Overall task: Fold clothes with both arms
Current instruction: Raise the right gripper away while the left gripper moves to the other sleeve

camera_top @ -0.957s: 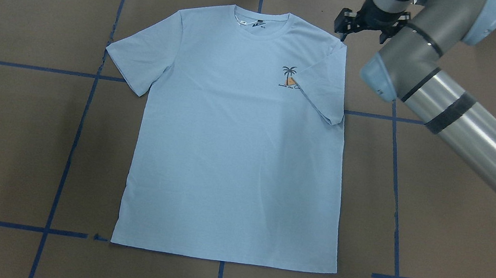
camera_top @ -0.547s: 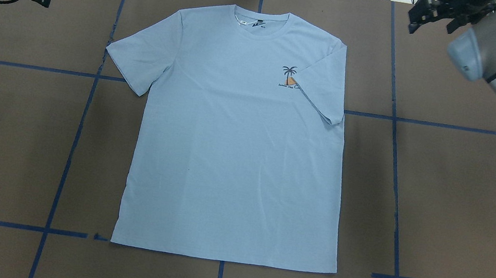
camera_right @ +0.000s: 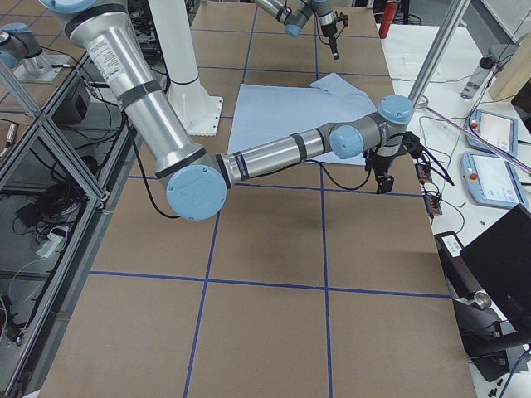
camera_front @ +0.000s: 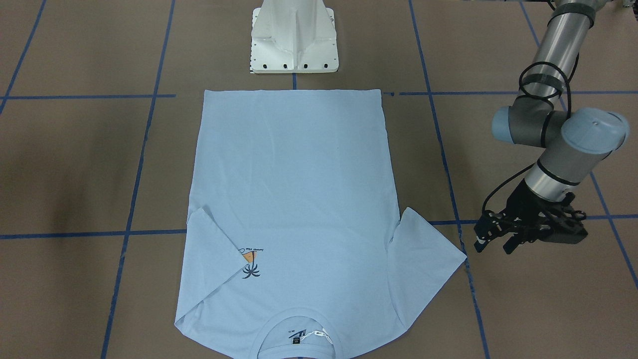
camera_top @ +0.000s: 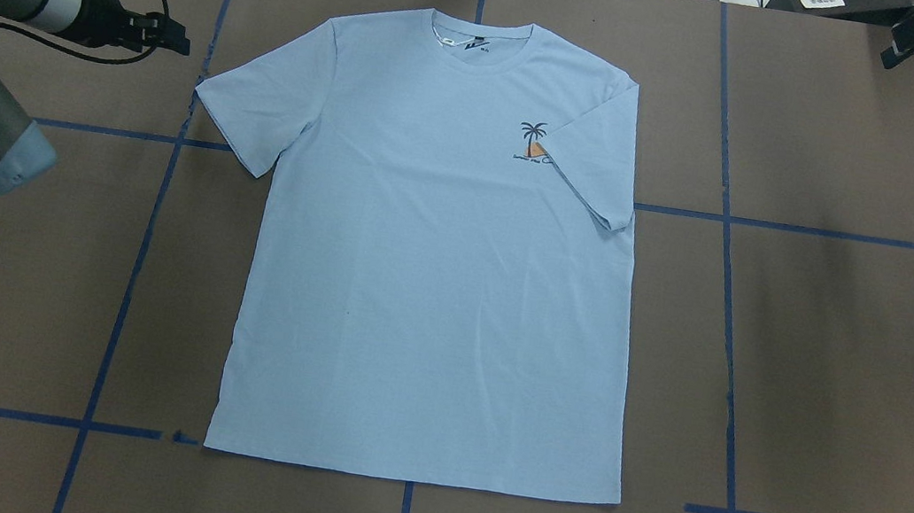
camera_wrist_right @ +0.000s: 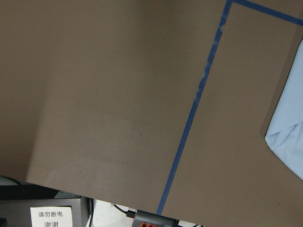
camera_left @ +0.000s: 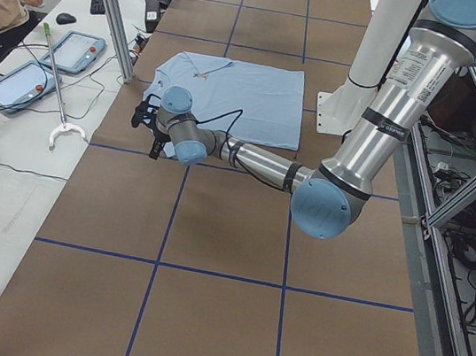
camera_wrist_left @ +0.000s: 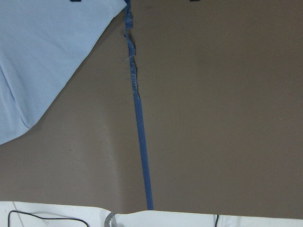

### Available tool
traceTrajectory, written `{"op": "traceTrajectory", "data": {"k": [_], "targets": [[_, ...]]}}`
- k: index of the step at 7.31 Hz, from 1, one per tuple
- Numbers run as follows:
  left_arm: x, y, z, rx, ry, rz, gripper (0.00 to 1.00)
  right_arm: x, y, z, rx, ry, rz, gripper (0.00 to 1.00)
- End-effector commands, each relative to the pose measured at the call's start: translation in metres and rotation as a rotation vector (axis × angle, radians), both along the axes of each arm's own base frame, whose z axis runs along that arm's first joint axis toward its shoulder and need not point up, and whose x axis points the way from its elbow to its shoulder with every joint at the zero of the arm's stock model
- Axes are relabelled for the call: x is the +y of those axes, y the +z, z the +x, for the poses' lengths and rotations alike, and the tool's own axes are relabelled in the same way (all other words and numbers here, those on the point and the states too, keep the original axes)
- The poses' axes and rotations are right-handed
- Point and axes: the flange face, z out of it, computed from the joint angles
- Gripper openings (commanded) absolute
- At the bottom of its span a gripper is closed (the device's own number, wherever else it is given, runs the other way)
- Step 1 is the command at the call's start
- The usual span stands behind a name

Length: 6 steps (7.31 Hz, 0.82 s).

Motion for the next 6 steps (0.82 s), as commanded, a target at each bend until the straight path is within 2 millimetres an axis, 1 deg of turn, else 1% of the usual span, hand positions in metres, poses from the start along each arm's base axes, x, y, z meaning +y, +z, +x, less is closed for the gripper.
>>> {"op": "traceTrajectory", "data": {"k": [1, 2, 3, 4, 6], "targets": [[-0.005, 0.004, 0.033, 0.008, -0.045, 0.001, 0.72, 0.001, 0.004, 0.002, 0.000, -0.001, -0.002, 1.00], [-0.003, 0.008, 0.039, 0.002, -0.039, -0.007, 0.68, 0.001, 0.004, 0.002, 0.001, 0.000, -0.001, 1.00], [-0.008, 0.006, 0.046, 0.000, -0.036, -0.011, 0.68, 0.001, 0.004, 0.002, 0.001, 0.000, -0.001, 1.00], [-0.006, 0.007, 0.054, -0.003, -0.025, -0.014, 0.68, 0.002, 0.005, 0.002, 0.001, 0.000, -0.003, 1.00], [0.000, 0.013, 0.064, -0.010, -0.010, -0.023, 0.68, 0.003, 0.008, 0.002, 0.004, 0.000, -0.007, 1.00]]}}
